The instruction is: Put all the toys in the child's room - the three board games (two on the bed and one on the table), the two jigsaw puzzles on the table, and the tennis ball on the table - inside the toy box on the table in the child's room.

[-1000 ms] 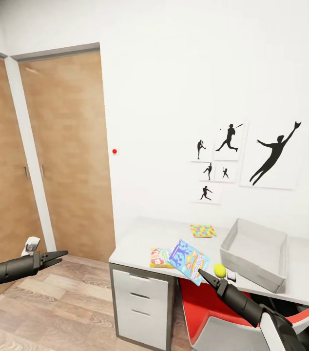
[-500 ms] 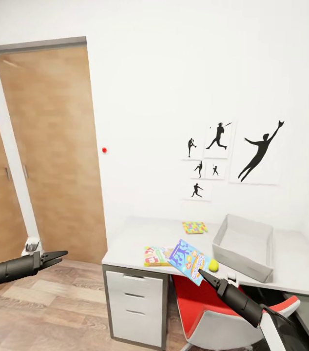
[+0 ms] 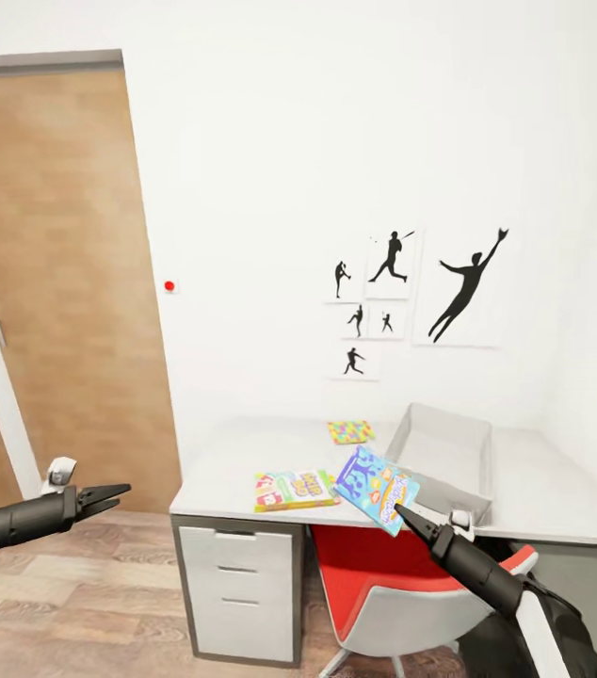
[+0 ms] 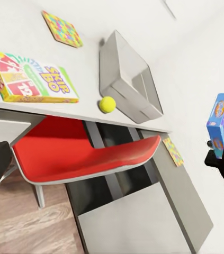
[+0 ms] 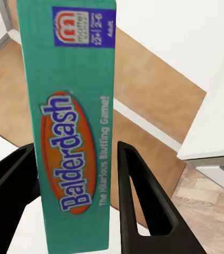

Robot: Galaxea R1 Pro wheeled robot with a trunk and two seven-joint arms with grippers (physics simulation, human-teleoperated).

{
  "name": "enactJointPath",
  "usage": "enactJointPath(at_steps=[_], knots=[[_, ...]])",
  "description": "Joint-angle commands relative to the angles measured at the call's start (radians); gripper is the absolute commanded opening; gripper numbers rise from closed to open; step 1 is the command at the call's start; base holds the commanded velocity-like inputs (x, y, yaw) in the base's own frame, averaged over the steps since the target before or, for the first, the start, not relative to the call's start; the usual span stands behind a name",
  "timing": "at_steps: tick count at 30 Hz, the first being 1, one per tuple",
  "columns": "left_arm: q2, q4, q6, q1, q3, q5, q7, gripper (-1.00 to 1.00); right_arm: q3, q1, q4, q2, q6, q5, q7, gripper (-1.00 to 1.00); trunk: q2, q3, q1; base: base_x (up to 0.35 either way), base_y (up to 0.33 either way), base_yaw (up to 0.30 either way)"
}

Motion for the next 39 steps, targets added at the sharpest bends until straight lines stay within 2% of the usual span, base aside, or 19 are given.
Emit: enactJointPath(at_steps=[1,4,8,12,13,15,21,24,29,35,39], knots=[[-0.001,-0.001,0.01,0.0,0.001,-0.01,-0.009,1.0,-0.003,-0.005,-0.015,-0.001,0.02,-0.003,0.002,-1.0,-0.001,-0.002,0.0,0.0,0.0,-0.175],[-0.003,-0.001,0.01,0.0,0.0,-0.01,-0.009,1.0,-0.012,-0.031,-0.034,-0.006,0.072,-0.002,0.002,-1.0,-0.001,-0.006,0.0,0.0,0.0,-0.167],[0.0,-0.001,0.01,0.0,0.002,-0.01,-0.009,1.0,-0.021,-0.13,-0.05,-0.051,0.171,0.0,-0.002,-1.0,-0.001,-0.012,0.0,0.0,0.0,-0.148],[0.002,0.0,0.01,0.0,0.004,-0.01,-0.009,1.0,-0.022,-0.228,-0.046,-0.071,0.224,0.005,-0.022,-1.0,-0.001,-0.018,0.0,0.0,0.0,-0.139],[0.002,0.0,0.01,0.0,0.005,-0.01,-0.009,1.0,-0.022,-0.267,-0.042,-0.075,0.249,0.006,-0.039,-1.0,-0.001,-0.019,0.0,0.0,0.0,-0.135],[0.002,-0.001,0.01,0.0,0.006,-0.01,-0.009,1.0,-0.023,-0.302,-0.038,-0.077,0.274,0.006,-0.064,-1.0,-0.001,-0.022,0.0,0.0,0.0,-0.134],[0.004,-0.001,0.01,0.0,0.007,-0.01,-0.009,1.0,-0.024,-0.411,0.012,-0.081,0.324,-0.001,-0.241,-1.0,-0.001,-0.031,0.0,0.053,0.033,-0.131],[0.006,0.0,0.01,0.0,0.008,-0.009,-0.009,1.0,-0.025,-0.444,0.074,-0.086,0.328,-0.003,-0.287,-1.0,-0.001,-0.036,0.0,0.173,0.123,-0.129],[0.011,-0.001,0.01,0.0,0.008,-0.009,-0.009,1.0,-0.026,-0.464,0.131,-0.105,0.328,-0.004,-0.309,-1.0,-0.001,-0.043,0.0,0.224,0.112,-0.129],[0.018,0.0,0.01,0.0,0.008,-0.009,-0.009,1.0,-0.029,-0.474,0.146,-0.112,0.328,-0.005,-0.335,-1.0,-0.001,-0.052,0.0,0.139,0.024,-0.126],[0.022,0.0,0.01,0.0,0.01,-0.009,-0.009,1.0,-0.038,-0.486,0.153,-0.114,0.328,-0.005,-0.385,-1.0,-0.001,-0.058,0.0,0.156,0.004,-0.126]])
